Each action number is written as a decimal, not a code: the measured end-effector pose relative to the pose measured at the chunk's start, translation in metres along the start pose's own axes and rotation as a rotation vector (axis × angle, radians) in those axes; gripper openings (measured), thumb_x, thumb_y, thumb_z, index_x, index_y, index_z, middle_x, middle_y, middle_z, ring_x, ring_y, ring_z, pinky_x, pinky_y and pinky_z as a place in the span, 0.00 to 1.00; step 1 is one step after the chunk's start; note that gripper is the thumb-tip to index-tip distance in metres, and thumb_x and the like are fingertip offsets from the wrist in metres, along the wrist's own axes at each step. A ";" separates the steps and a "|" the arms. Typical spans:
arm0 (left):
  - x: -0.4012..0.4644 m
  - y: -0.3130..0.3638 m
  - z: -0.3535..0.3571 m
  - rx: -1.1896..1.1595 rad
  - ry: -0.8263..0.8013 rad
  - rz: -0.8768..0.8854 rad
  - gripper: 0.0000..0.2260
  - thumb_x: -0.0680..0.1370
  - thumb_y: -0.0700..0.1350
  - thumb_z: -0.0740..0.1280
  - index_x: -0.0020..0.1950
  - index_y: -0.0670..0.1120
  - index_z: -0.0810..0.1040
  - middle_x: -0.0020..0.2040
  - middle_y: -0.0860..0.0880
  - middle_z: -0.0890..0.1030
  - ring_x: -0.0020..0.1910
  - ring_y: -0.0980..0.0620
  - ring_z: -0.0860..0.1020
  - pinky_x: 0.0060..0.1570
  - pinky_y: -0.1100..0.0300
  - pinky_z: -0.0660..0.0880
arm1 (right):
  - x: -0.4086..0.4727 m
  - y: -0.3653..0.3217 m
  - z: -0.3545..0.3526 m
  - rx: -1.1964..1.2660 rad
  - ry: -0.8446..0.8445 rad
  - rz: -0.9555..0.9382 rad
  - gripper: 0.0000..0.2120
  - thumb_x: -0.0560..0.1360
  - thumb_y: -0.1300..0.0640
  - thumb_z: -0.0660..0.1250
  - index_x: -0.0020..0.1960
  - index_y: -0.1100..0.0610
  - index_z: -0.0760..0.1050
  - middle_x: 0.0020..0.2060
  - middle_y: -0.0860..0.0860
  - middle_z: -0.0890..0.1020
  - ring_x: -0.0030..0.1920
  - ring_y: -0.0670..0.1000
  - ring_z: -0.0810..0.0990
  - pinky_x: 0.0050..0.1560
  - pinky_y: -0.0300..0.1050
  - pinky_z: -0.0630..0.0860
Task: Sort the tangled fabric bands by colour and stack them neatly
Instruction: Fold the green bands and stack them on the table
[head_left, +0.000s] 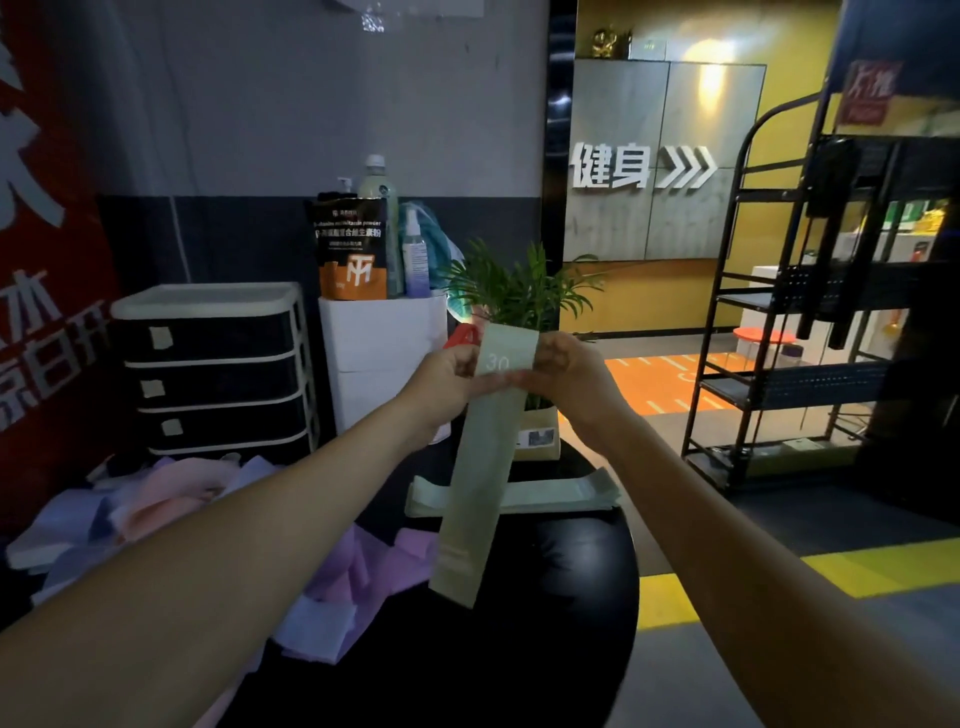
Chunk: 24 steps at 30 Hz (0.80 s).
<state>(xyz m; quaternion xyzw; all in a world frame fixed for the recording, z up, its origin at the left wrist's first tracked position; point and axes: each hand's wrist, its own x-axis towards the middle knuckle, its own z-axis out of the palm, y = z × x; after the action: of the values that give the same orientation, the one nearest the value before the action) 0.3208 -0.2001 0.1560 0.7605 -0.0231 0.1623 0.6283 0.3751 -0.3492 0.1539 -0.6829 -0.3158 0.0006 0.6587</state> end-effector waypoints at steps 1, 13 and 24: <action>0.002 0.003 0.002 -0.049 0.020 -0.007 0.10 0.74 0.39 0.69 0.54 0.45 0.77 0.50 0.48 0.81 0.50 0.49 0.79 0.50 0.57 0.77 | -0.002 0.007 0.000 0.023 -0.027 0.027 0.16 0.67 0.65 0.74 0.53 0.63 0.74 0.49 0.57 0.82 0.49 0.55 0.81 0.51 0.51 0.79; 0.008 0.001 -0.025 -0.448 0.330 -0.123 0.05 0.78 0.40 0.65 0.47 0.50 0.76 0.44 0.53 0.79 0.43 0.56 0.77 0.42 0.61 0.74 | -0.016 0.079 -0.008 -0.280 -0.170 0.197 0.09 0.74 0.70 0.65 0.37 0.61 0.70 0.36 0.58 0.75 0.40 0.50 0.73 0.43 0.43 0.70; 0.009 -0.076 -0.052 -0.564 0.531 -0.281 0.06 0.76 0.39 0.67 0.46 0.51 0.75 0.46 0.53 0.79 0.48 0.56 0.77 0.41 0.62 0.74 | -0.018 0.115 -0.034 -0.685 -0.504 0.219 0.06 0.77 0.64 0.62 0.52 0.66 0.76 0.38 0.48 0.75 0.39 0.46 0.71 0.34 0.29 0.66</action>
<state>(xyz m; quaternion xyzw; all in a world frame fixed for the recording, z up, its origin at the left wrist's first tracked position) 0.3360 -0.1323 0.0942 0.4860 0.2003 0.2526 0.8123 0.4246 -0.3799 0.0472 -0.8699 -0.3744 0.1320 0.2928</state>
